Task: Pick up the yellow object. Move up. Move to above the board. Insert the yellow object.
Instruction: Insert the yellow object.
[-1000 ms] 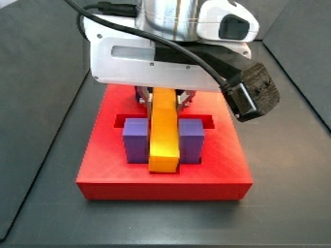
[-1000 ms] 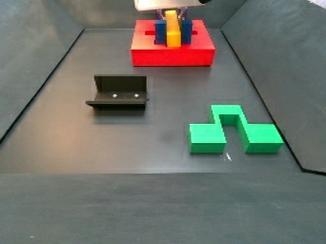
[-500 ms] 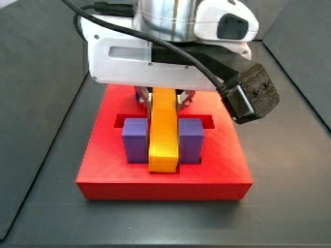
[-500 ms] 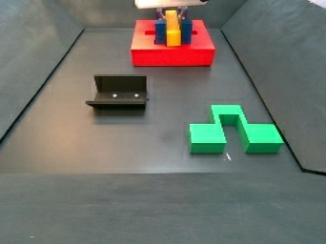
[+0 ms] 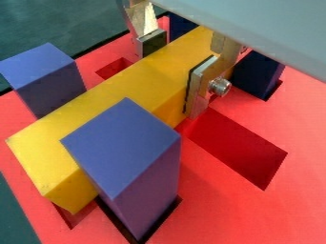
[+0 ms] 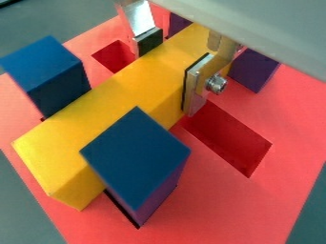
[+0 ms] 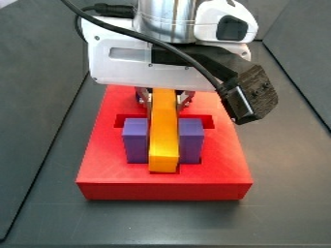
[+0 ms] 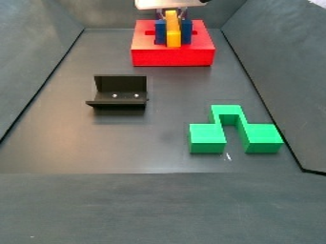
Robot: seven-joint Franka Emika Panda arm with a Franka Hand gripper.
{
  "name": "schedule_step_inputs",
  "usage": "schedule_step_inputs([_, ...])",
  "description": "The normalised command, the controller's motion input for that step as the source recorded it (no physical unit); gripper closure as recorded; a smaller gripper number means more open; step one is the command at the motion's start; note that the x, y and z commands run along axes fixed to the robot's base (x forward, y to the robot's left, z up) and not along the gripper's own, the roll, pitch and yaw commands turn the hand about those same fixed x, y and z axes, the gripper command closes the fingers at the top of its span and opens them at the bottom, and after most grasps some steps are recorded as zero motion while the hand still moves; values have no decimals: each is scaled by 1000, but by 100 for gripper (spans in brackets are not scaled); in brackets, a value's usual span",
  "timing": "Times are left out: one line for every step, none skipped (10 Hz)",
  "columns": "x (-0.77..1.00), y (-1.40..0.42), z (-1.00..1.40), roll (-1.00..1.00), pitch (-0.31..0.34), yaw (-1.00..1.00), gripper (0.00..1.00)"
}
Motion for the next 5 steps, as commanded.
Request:
schedule_step_inputs([-31, -206, -209, 356, -30, 283, 100])
schedule_step_inputs([0, -146, -306, 361, -19, 406, 100])
schedule_step_inputs([0, 0, -363, 247, -20, 469, 100])
schedule_step_inputs([0, 0, -246, 7, 0, 200, 100])
schedule_step_inputs([0, 0, -194, 24, 0, 0, 100])
